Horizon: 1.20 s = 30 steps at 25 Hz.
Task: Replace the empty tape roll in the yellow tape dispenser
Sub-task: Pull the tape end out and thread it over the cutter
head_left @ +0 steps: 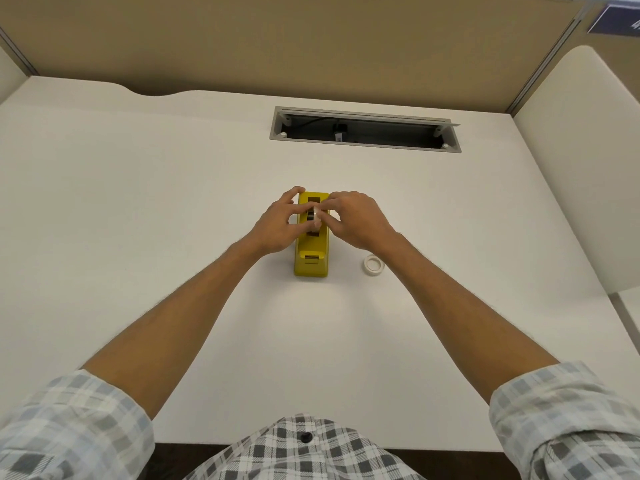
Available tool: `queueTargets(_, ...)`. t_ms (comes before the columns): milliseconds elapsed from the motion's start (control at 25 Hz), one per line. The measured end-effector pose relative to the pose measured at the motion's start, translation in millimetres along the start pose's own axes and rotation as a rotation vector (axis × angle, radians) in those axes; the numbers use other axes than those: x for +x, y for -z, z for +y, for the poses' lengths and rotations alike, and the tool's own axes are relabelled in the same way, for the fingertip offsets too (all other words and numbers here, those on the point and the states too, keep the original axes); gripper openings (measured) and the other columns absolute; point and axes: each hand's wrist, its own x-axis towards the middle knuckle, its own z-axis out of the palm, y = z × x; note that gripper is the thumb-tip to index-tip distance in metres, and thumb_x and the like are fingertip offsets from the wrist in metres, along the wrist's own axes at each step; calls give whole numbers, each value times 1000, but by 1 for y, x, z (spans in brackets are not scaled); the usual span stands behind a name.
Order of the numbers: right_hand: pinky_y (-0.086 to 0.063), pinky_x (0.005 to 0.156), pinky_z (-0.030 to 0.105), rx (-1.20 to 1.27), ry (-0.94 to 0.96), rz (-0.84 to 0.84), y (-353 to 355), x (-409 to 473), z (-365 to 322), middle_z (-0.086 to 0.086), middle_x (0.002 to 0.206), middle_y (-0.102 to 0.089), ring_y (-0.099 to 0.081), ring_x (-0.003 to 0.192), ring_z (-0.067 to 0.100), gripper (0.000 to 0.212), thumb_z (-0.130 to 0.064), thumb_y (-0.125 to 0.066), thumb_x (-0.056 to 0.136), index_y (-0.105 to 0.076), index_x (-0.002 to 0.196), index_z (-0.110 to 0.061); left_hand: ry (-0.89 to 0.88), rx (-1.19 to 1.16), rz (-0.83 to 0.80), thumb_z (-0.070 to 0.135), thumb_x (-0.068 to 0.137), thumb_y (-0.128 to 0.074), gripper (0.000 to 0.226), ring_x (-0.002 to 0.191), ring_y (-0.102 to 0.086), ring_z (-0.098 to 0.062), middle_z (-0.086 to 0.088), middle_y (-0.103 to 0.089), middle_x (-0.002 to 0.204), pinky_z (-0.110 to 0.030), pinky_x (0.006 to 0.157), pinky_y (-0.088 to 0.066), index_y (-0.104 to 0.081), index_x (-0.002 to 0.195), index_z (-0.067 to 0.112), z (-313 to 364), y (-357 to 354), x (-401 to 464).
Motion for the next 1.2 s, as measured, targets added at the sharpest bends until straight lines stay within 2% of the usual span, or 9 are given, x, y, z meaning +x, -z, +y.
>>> queueTargets(120, -51, 69, 33, -10, 30, 13, -1, -3, 2, 0, 103, -70, -63, 87, 19, 30, -32, -45, 102, -73, 107, -22, -13, -31, 31, 43, 88, -63, 44, 128, -41, -20, 6, -29, 154, -43, 104, -41, -60, 129, 27, 0, -1, -1)
queueTargets(280, -44, 67, 29, -21, 37, 38, 0, -1, 3, 2, 103, -71, -64, 87, 21, 30, -29, -46, 102, -71, 114, -17, 2, -81, 47, 36, 85, -70, 45, 127, -43, -19, 5, -33, 152, -37, 102, -40, -61, 128, 25, 1, 0, -1)
queueTargets(400, -42, 67, 28, 3, -4, 44, 3, 1, 1, 3, 102, -72, -63, 88, 20, 29, -30, -50, 101, -71, 114, -16, 15, -110, 69, 31, 82, -74, 47, 130, -42, -19, 5, -35, 152, -39, 106, -38, -61, 127, 27, 2, 0, -3)
queueTargets(520, -49, 73, 31, 38, -59, 49, 6, 6, -1, 2, 102, -73, -64, 91, 20, 27, -32, -54, 98, -73, 111, -17, 35, -139, 104, 26, 76, -80, 52, 138, -36, -22, 3, -37, 152, -45, 109, -38, -61, 125, 29, 5, -2, -4)
queueTargets(640, -49, 78, 29, 45, -84, 41, 8, 8, -1, 0, 109, -72, -65, 97, 17, 27, -36, -58, 96, -71, 112, -19, 33, -161, 107, 20, 72, -83, 55, 139, -35, -24, 0, -38, 151, -49, 110, -37, -61, 121, 30, 7, -1, -5)
queueTargets(840, -53, 85, 37, -7, -33, -35, 2, -1, 0, -2, 127, -64, -62, 107, 20, 30, -35, -58, 95, -68, 118, -20, 14, -207, 113, 21, 75, -81, 48, 137, -37, -21, -1, -40, 149, -42, 110, -36, -61, 119, 25, 8, -1, -7)
queueTargets(1000, -52, 75, 35, 1, -45, 51, -2, -6, -1, -4, 117, -68, -64, 99, 19, 28, -32, -50, 98, -69, 114, -21, 19, -253, 141, 26, 87, -69, 42, 131, -42, -15, 2, -44, 146, -38, 105, -37, -56, 127, 20, 11, -2, -7)
queueTargets(1120, -52, 71, 35, 14, -60, 100, -3, -7, -3, -3, 106, -70, -64, 92, 19, 28, -33, -48, 98, -70, 111, -21, 23, -230, 118, 28, 86, -70, 36, 137, -37, -18, 2, -40, 151, -34, 102, -35, -61, 120, 22, 5, -1, -6)
queueTargets(1200, -52, 70, 36, 15, -60, 88, -3, -6, -5, -2, 101, -71, -64, 89, 19, 28, -36, -50, 98, -71, 108, -21, 20, -221, 108, 29, 83, -73, 34, 137, -38, -19, 2, -40, 150, -37, 105, -35, -63, 115, 24, 3, -1, -5)
